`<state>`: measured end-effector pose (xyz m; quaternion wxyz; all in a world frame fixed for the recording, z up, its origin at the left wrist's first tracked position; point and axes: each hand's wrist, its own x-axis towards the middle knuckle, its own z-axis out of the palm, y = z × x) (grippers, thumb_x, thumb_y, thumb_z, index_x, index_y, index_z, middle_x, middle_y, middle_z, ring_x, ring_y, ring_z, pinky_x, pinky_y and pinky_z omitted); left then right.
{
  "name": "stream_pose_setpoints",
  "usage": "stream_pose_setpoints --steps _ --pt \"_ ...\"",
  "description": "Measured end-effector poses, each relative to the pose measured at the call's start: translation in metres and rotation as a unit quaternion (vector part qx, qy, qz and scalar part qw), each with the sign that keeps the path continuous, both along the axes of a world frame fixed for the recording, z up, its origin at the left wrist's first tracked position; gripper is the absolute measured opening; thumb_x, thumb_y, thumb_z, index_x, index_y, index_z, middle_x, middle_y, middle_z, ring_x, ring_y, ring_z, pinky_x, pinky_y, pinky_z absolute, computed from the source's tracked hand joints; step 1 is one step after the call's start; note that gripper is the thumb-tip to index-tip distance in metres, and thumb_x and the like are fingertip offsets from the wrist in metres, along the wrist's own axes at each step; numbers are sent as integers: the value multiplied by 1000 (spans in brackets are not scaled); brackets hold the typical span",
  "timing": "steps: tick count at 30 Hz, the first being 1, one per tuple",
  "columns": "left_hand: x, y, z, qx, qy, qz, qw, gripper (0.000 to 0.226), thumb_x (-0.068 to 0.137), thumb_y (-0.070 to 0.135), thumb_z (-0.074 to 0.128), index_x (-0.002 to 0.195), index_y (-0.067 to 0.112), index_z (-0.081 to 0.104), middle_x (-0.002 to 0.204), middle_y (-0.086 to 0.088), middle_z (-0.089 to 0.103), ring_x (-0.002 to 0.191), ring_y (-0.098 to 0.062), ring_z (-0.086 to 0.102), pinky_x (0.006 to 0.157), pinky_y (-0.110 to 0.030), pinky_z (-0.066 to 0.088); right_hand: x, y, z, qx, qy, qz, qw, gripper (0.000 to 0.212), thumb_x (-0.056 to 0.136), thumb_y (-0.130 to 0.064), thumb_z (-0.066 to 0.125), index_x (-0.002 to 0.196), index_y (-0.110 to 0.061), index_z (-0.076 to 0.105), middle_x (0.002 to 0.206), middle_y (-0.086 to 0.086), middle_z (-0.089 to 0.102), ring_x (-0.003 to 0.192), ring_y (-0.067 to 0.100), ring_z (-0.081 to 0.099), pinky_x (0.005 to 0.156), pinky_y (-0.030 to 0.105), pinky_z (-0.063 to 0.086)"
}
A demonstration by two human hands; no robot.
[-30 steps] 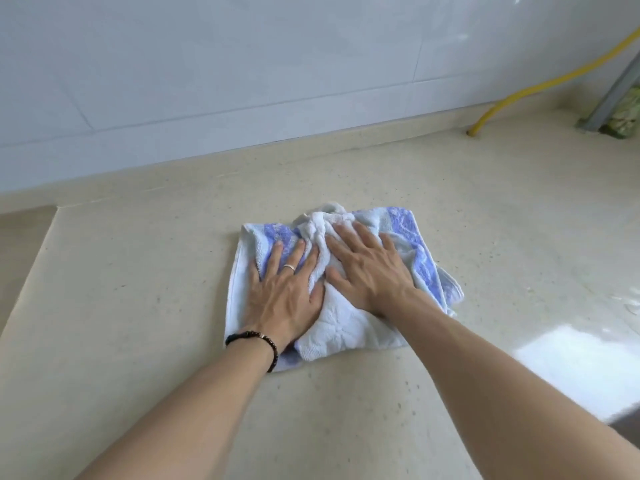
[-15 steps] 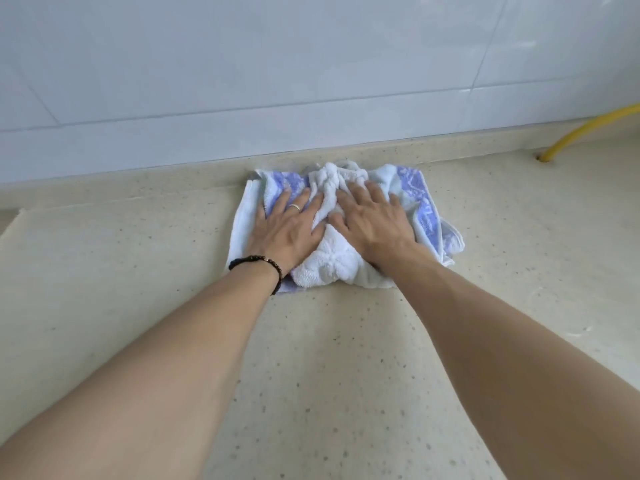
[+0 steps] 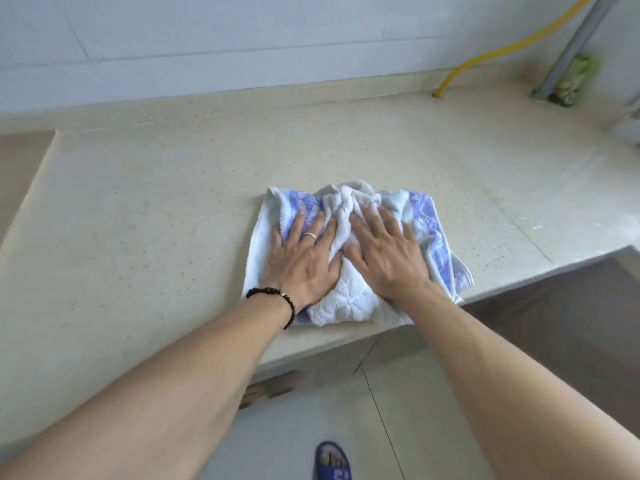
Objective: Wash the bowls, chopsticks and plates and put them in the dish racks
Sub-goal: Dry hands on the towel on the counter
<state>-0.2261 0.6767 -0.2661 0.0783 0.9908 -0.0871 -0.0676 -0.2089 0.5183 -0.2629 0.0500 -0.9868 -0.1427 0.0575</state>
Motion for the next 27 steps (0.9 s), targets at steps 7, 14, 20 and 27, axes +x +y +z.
stream_pose_setpoints --steps 7,14,20,27 --pt "6 -11 -2 -32 5 -27 999 62 105 51 17 161 28 4 168 10 -7 154 -20 -14 123 -55 -2 0 -23 8 20 10 8 1000 90 80 -64 -5 161 -30 12 169 -5 0 155 18 -3 125 47 3" --pt "174 -10 -14 -59 -13 -15 998 60 106 46 23 161 27 7 168 9 -1 155 -21 -11 123 -53 7 169 -21 -1 4 -24 8 1000 81 87 -69 6 159 -33 14 168 -2 9 154 21 7 123 46 11" --pt "332 -10 -16 -26 -20 20 999 58 107 45 23 160 28 7 168 9 0 155 -21 -9 124 -51 7 330 -12 -6 6 -31 8 999 76 90 -67 9 159 -34 17 168 -3 12 153 23 10 122 49 14" --pt "361 -11 -14 -22 -25 33 999 58 107 44 21 161 29 6 169 5 2 155 -21 -8 124 -47 7 368 -11 -5 18 -20 29 999 66 100 -59 17 160 -32 17 168 -2 12 154 24 9 122 47 12"
